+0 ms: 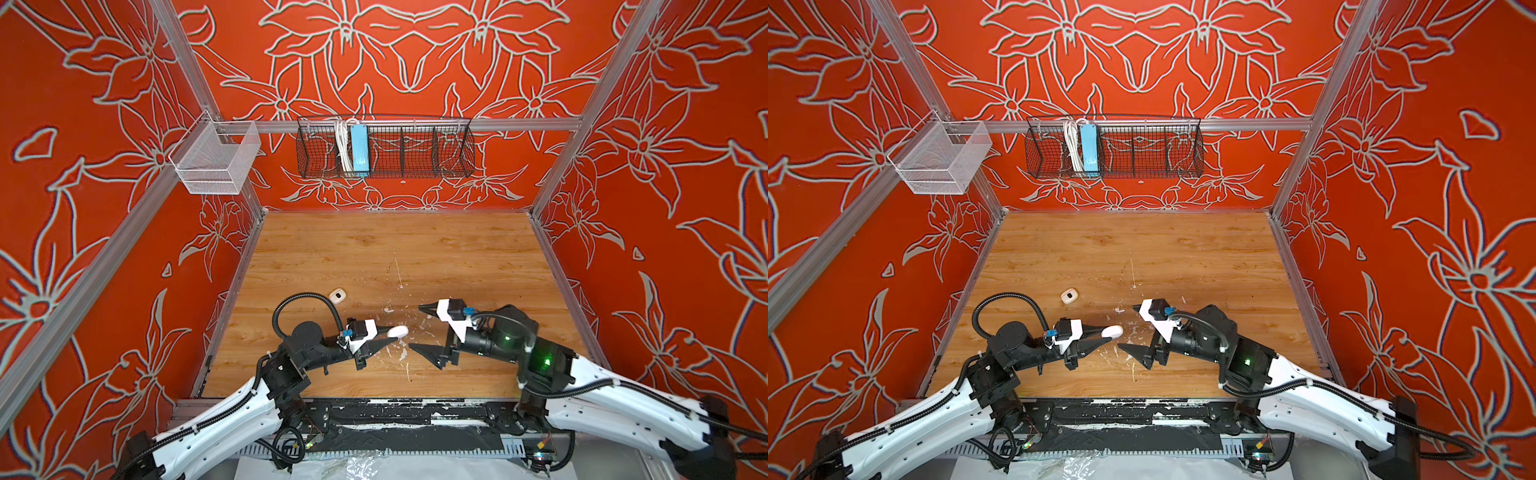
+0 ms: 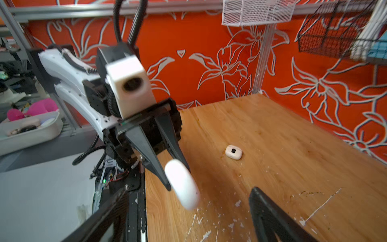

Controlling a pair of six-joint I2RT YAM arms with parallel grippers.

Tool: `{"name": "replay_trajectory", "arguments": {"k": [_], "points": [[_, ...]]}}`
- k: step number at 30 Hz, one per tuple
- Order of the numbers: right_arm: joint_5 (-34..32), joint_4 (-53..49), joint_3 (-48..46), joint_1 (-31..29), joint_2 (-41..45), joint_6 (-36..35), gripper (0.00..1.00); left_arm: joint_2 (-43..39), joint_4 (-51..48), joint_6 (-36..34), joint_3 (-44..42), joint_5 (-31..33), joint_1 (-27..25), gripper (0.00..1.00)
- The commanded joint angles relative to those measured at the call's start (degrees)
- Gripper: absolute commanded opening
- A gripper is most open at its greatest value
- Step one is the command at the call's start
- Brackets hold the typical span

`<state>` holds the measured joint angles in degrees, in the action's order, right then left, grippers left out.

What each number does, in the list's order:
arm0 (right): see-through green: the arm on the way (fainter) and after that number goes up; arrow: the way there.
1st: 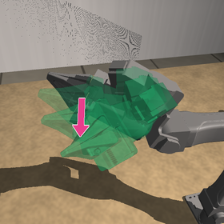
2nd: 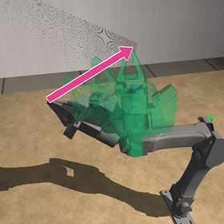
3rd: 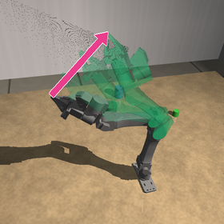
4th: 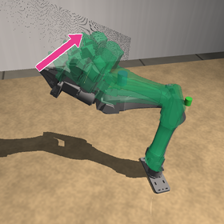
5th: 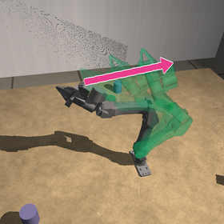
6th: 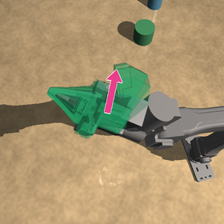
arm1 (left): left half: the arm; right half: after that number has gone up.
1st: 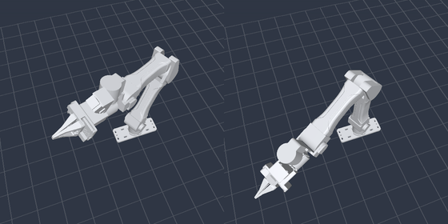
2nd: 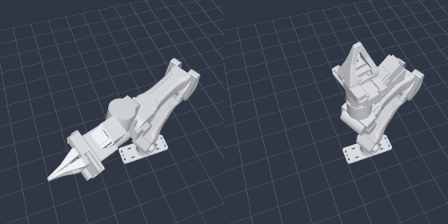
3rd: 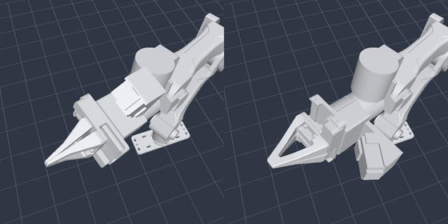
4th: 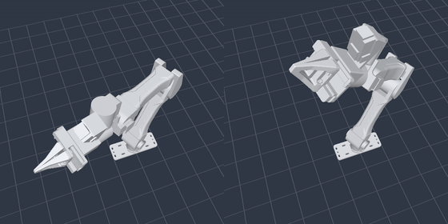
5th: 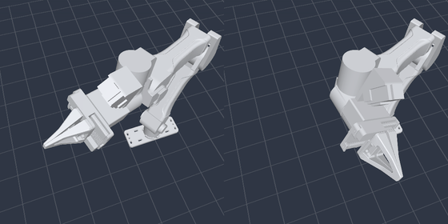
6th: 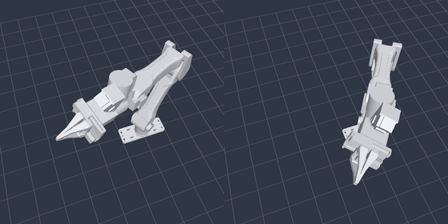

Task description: Insert the wireless bluetooth earbuds into the charging case

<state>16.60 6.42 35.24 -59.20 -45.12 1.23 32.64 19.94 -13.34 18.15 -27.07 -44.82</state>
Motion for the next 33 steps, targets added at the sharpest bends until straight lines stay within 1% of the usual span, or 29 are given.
{"name": "replay_trajectory", "arguments": {"k": [1,3,5,9,12,15,16,20,23,25,26,28,33], "points": [[3.55,0.44,3.41,-0.35,-3.14,-2.91,0.90,-1.44,2.73,-2.13,0.15,-1.92,-1.11,0.00],[4.55,0.28,4.20,-0.47,-5.02,-3.07,0.86,-2.28,2.68,-2.12,0.08,-1.62,-1.84,0.00],[3.83,0.37,4.20,-0.48,-5.39,-3.08,0.84,-2.95,2.00,-2.10,0.25,-1.17,-2.19,0.00],[-0.51,3.33,1.67,-0.48,-3.35,-2.89,0.84,-3.46,1.59,-2.30,0.19,-1.12,-2.29,0.00],[-3.74,4.04,0.74,-0.48,-1.20,-2.91,0.83,-3.33,1.75,-2.60,0.21,-2.51,-2.35,0.00],[-8.22,4.16,0.37,-0.48,0.20,-2.24,0.80,-2.87,1.62,-2.73,0.52,-3.81,-2.41,0.00],[-8.36,4.77,0.00,-0.48,0.67,-1.97,0.80,-2.66,1.37,-2.74,0.68,-4.06,-2.47,0.00],[-5.78,6.34,-0.12,-0.48,1.07,-1.22,0.79,-2.03,1.23,-3.00,1.01,-5.34,-2.56,0.00],[-4.21,5.51,0.69,-0.48,0.87,-1.08,0.79,-1.71,0.99,-2.75,1.19,-4.85,-2.56,0.00],[0.52,5.24,0.30,-0.48,1.56,-2.14,0.79,-1.25,0.57,-1.94,1.40,-2.99,-2.56,0.00],[2.78,5.50,-0.38,-0.48,2.06,-2.99,0.81,-1.02,0.05,-1.78,1.71,-1.89,-2.56,0.00],[3.52,5.79,-1.28,-0.48,2.63,-3.44,0.86,-0.66,-0.69,-1.66,2.15,-0.97,-2.57,0.00],[2.03,3.17,-0.94,-0.48,0.37,-5.25,0.84,-0.45,-0.34,-1.66,2.34,-2.78,-2.56,0.00]]}}
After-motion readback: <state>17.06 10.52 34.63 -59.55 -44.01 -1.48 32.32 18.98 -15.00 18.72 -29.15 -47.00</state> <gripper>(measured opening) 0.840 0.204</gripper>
